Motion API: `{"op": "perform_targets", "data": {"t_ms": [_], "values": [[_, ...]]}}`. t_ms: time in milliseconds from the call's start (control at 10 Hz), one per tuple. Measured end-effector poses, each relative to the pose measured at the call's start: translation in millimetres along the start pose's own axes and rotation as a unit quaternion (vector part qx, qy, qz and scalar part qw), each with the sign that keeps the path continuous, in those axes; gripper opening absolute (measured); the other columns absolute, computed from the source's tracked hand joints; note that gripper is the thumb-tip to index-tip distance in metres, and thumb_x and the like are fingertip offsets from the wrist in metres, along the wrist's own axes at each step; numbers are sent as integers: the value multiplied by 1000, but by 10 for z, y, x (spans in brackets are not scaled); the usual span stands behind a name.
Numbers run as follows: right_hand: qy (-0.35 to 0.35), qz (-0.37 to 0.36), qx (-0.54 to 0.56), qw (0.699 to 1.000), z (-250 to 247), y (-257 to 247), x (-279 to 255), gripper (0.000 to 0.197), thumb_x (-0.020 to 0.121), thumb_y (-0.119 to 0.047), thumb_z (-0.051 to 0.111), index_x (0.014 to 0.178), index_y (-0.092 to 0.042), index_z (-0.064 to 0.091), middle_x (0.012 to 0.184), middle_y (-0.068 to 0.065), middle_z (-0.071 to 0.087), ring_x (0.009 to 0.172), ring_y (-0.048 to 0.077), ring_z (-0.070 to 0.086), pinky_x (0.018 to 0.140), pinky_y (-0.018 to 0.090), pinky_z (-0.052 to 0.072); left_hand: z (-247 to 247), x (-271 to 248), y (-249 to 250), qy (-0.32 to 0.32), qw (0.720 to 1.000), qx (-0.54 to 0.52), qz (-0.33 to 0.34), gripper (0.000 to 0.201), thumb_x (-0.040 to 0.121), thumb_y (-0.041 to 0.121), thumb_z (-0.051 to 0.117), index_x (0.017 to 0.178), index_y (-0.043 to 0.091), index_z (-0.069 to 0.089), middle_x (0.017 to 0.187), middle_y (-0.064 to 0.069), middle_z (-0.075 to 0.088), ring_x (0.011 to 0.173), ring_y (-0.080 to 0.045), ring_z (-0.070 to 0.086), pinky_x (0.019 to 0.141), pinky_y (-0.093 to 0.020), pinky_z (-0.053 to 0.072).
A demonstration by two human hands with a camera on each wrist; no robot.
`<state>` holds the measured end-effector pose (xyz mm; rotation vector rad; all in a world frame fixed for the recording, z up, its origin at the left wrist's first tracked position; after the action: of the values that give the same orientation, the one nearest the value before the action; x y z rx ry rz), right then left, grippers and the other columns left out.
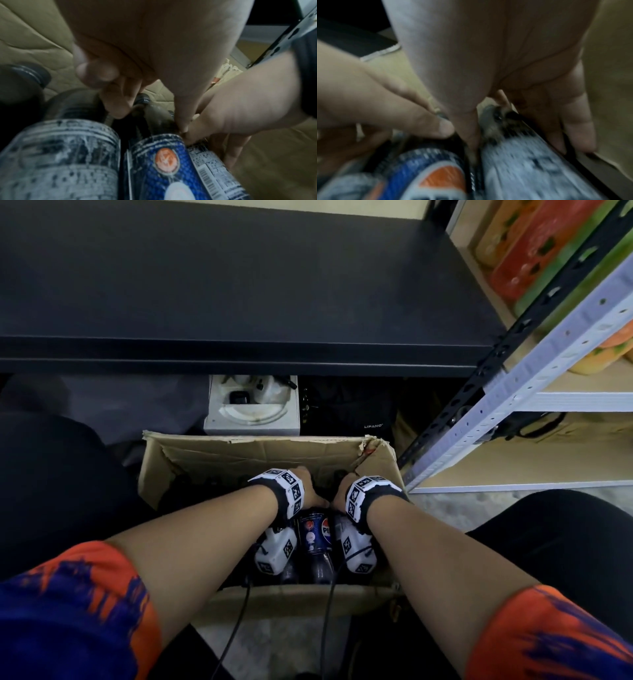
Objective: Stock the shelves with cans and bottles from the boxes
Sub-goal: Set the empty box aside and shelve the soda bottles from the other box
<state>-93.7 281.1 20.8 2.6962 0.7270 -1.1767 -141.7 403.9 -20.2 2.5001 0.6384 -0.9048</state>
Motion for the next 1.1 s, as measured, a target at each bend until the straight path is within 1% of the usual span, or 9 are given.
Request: {"op": "perform_targets", "data": {"t_ms": [200, 300, 400, 600, 700, 800, 900, 1000, 1100], "values": [[4, 26, 68, 997, 74, 128, 109, 40, 94, -27, 65, 129, -8, 63, 134, 17, 60, 124, 35, 57, 101, 41, 47, -62, -67, 113, -12, 998, -54, -27, 74, 72, 59, 81, 121, 9, 56, 113, -10, 67, 98, -28, 67, 91, -40, 56], [-20, 46, 61, 997, 52, 180, 67, 40, 89, -39, 68, 120, -14, 63, 114, 12, 63, 96, 31, 60, 91, 38, 52, -111, -129, 87, -30, 996, -72, -31, 83, 55, 66, 85, 113, 11, 59, 108, -7, 68, 95, -26, 68, 88, -40, 58], [-15, 61, 92, 994, -14, 182, -3, 52, 78, -44, 77, 118, -17, 59, 91, 4, 60, 76, 20, 58, 69, 28, 48, -131, -122, 19, -40, 993, -107, -28, 100, 31, 71, 84, 110, 17, 54, 109, -7, 65, 94, -27, 69, 80, -42, 62], [-2, 75, 164, 984, -48, 180, -34, 66, 58, -42, 83, 114, -15, 62, 98, 8, 69, 86, 26, 70, 80, 40, 62, -95, -196, -31, -16, 979, -203, -1, 95, 28, 70, 81, 111, 23, 70, 105, -1, 73, 92, -22, 70, 86, -38, 60], [38, 60, 224, 972, -21, 219, 28, 58, 47, -41, 81, 97, -17, 69, 97, 4, 70, 93, 26, 69, 84, 39, 59, -87, -282, -18, -8, 970, -243, 23, 96, 33, 67, 82, 116, 21, 68, 108, -3, 72, 97, -23, 70, 90, -41, 59], [82, 45, 291, 952, -112, 178, -161, 51, 48, -30, 78, 97, -16, 69, 90, 4, 71, 86, 24, 67, 73, 32, 58, -193, -617, 16, 18, 962, -272, 32, 57, 63, 51, 88, 102, 18, 62, 100, -3, 68, 97, -21, 66, 85, -36, 58], [128, 31, 346, 929, -231, 160, -368, 39, 55, -15, 74, 93, -12, 69, 80, 4, 70, 76, 21, 65, 60, 27, 51, -303, -737, -19, 75, 955, -284, 48, 36, 80, 40, 82, 87, 20, 53, 96, -3, 61, 95, -23, 60, 83, -32, 55], [196, 4, 393, 899, -368, 171, -482, 41, 53, -6, 71, 93, -12, 66, 79, 7, 69, 73, 23, 63, 59, 28, 50, -520, -889, -76, 139, 943, -296, 64, 52, 80, 45, 80, 114, 14, 55, 116, -7, 62, 99, -23, 57, 81, -27, 46], [234, -27, 434, 869, -530, 166, -608, 42, 59, -5, 73, 99, -11, 63, 80, 5, 66, 74, 21, 62, 62, 27, 51, -769, -1086, -159, 176, 922, -335, 84, 55, 81, 43, 78, 120, 11, 56, 120, -7, 63, 103, -25, 58, 81, -30, 43]]}}
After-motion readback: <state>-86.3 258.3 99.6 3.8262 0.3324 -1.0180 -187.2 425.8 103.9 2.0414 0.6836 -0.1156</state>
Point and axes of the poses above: each hand's wrist, its own x-axis towards the middle knuckle, its own z-axis out of the palm, y = z × x, the point moved 4 cm from there along x, towards the middle knuckle
